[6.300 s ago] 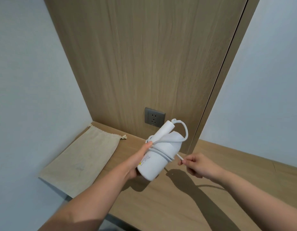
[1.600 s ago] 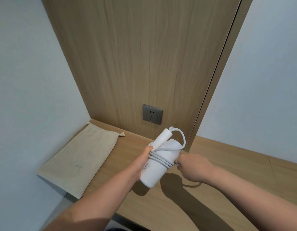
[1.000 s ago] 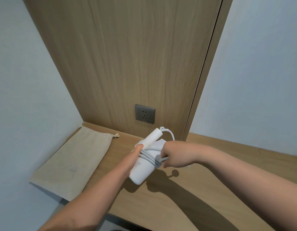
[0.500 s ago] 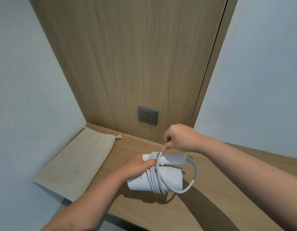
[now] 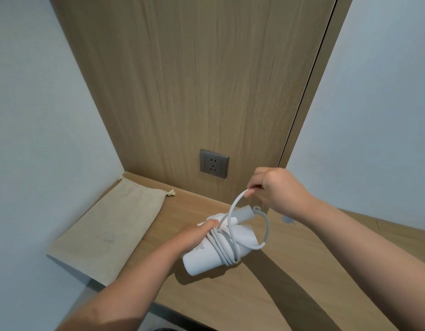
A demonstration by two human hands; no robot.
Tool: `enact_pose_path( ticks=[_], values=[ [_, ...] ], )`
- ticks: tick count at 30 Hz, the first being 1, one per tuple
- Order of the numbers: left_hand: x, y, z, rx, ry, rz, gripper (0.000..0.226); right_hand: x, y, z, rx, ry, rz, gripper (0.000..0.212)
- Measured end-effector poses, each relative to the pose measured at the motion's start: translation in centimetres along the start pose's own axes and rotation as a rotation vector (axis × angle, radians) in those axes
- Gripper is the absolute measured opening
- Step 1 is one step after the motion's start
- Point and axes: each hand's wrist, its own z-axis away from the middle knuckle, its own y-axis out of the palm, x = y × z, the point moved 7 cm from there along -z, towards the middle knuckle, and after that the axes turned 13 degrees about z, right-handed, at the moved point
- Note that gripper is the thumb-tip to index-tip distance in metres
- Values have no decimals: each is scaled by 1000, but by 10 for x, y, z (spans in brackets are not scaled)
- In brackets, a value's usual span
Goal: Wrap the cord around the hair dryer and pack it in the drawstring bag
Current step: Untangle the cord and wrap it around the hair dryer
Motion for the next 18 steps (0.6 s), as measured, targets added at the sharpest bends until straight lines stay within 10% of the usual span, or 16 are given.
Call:
enact_pose_path(
  ticks=[18],
  values=[
    [-3, 2, -4, 35, -23, 52, 69, -4, -7, 11, -82, 88, -198, 9]
  ],
)
